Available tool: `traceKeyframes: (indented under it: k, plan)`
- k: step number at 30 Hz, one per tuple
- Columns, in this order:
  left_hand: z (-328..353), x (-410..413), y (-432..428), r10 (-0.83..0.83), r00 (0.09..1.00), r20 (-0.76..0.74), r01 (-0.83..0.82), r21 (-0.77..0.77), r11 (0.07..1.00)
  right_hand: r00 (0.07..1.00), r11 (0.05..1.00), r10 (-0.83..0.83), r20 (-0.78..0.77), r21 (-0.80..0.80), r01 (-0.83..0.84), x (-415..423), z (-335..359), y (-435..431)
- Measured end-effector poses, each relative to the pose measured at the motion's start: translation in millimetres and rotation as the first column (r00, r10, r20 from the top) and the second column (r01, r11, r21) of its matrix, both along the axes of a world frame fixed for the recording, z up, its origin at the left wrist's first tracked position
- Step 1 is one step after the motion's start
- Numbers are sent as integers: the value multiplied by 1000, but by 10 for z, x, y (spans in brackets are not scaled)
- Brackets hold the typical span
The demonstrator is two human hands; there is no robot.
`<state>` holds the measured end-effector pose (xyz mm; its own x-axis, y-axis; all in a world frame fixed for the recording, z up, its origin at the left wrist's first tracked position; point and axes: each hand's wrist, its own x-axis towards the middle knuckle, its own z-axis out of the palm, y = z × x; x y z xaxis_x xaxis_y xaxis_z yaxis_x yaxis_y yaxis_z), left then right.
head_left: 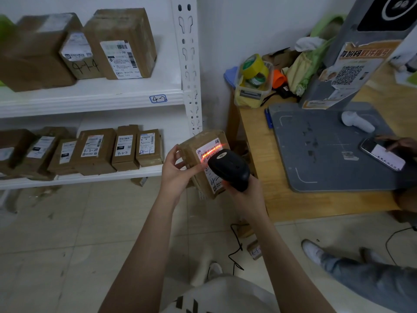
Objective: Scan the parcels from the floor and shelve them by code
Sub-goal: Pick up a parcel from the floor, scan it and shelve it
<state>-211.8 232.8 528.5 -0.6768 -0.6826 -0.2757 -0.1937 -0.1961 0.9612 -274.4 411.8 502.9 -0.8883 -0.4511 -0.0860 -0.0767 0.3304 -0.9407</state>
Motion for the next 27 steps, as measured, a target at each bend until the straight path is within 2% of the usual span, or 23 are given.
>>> traceKeyframes:
  k: [7, 12, 15, 17, 23, 27]
  plan:
    - [-7, 14, 42, 12, 1000, 16, -12, 12, 1000, 999, 1000, -19, 28, -12, 20, -7, -25, 68]
    - [5, -25, 131, 88, 996, -14, -87, 82, 993, 986, 987, -159, 46, 19, 158, -214, -141, 280]
    - [52, -77, 238, 139, 990, -15, -137, 95, 986, 939, 935, -337, 67, 140, 325, -435, -325, 505]
    - [68, -114, 310, 130, 991, -14, -128, 97, 987, 905, 891, -412, 103, 252, 377, -593, -546, 668]
    - [88, -211, 471, 69, 997, 28, -71, 70, 995, 899, 828, -405, 168, 484, 283, -893, -1102, 970]
    - [62, -210, 498, 52, 998, 38, -55, 78, 995, 894, 789, -413, 173, 558, 257, -938, -1204, 988]
